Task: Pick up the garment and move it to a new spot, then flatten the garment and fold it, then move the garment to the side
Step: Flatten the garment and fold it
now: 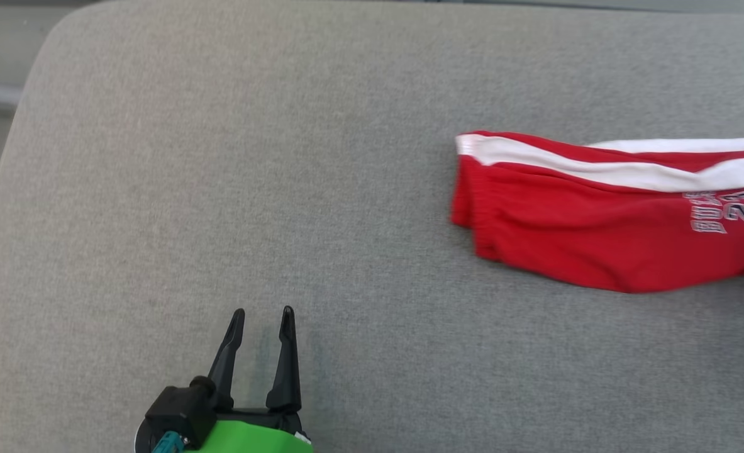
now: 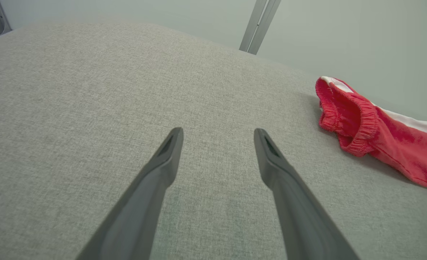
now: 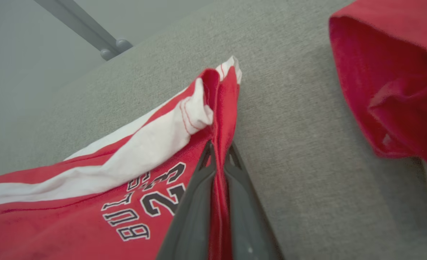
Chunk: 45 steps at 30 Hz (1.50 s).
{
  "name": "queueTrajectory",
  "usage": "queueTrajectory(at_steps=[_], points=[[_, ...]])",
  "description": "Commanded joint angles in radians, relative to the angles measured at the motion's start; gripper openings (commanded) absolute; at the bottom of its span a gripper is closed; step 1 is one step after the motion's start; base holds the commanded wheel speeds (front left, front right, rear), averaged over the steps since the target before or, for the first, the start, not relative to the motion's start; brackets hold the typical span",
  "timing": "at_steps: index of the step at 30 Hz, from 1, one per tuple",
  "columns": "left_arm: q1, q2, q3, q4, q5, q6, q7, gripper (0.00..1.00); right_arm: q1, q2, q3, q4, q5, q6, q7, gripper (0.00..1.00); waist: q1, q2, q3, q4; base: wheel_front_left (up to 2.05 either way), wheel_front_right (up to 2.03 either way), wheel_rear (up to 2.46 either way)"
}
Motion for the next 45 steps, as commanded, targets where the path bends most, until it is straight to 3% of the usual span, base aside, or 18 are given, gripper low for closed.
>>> queueTrajectory(at_steps=[1,4,7,12,15,19,26,36,37,38,39,40,45], points=[[0.017,0.002,0.003,0.001,-0.001,-0.006,0.0,1.0,0.001,-0.008,-0.026,-0.003,-0.014,0.0,0.011,0.0,0.0,0.0,-0.083,-0.061,0.0,0.0,0.0],[0.031,0.002,0.0,0.004,-0.008,-0.003,0.0,1.0,-0.019,0.005,-0.079,-0.042,-0.046,0.0,0.06,0.0,0.0,0.0,-0.095,-0.059,0.0,0.0,0.0],[0.037,0.002,-0.017,0.01,-0.029,-0.002,0.0,1.0,-0.022,0.05,-0.067,-0.14,-0.09,0.0,0.138,0.0,0.0,0.0,-0.087,-0.055,0.0,0.0,0.0],[0.021,0.003,-0.045,0.064,-0.034,-0.01,0.0,1.0,-0.01,0.239,0.07,-0.344,-0.173,0.0,0.253,0.0,0.0,0.0,-0.082,-0.059,0.0,0.0,0.0],[-0.002,0.003,-0.049,0.082,-0.038,-0.01,0.0,1.0,-0.022,0.357,0.148,-0.385,-0.206,0.0,0.277,0.0,0.0,0.0,-0.08,-0.066,0.0,0.0,0.0],[-0.035,0.003,-0.064,0.104,-0.031,-0.015,0.0,1.0,-0.038,0.393,0.221,-0.326,-0.212,0.0,0.227,0.0,0.0,0.0,-0.073,-0.054,0.0,0.0,0.0],[-0.05,0.003,-0.067,0.12,-0.033,-0.012,0.0,1.0,-0.136,0.394,0.265,-0.095,-0.174,0.0,0.052,0.0,0.0,0.0,-0.065,-0.03,0.0,0.0,0.0],[-0.059,0.003,-0.102,0.14,-0.047,-0.009,0.0,1.0,-0.256,0.393,0.396,0.127,-0.113,0.0,-0.074,0.0,0.0,0.0,-0.062,-0.021,0.0,0.0,0.0],[-0.06,0.003,-0.102,0.141,-0.049,-0.008,0.0,1.0,-0.258,0.394,0.412,0.14,-0.107,0.0,-0.081,0.03,0.0,0.0,-0.065,-0.02,0.0,0.0,0.0],[-0.059,0.003,-0.1,0.143,-0.051,-0.007,0.0,1.0,-0.257,0.394,0.433,0.152,-0.103,0.0,-0.093,0.33,0.0,0.0,-0.07,-0.021,0.0,0.0,0.0],[-0.057,0.003,-0.096,0.144,-0.051,-0.005,0.0,1.0,-0.255,0.394,0.452,0.156,-0.101,0.0,-0.103,0.56,0.0,0.0,-0.075,-0.023,0.0,0.0,0.0],[-0.053,0.003,-0.091,0.144,-0.049,-0.004,0.0,1.0,-0.248,0.395,0.469,0.161,-0.096,0.0,-0.119,1.0,0.0,0.0,-0.081,-0.027,0.0,0.0,0.0],[-0.006,0.003,-0.059,0.159,-0.035,-0.008,0.0,1.0,-0.186,0.394,0.54,0.087,-0.047,0.0,-0.23,1.0,0.0,0.0,-0.146,-0.062,0.0,0.0,0.0]])
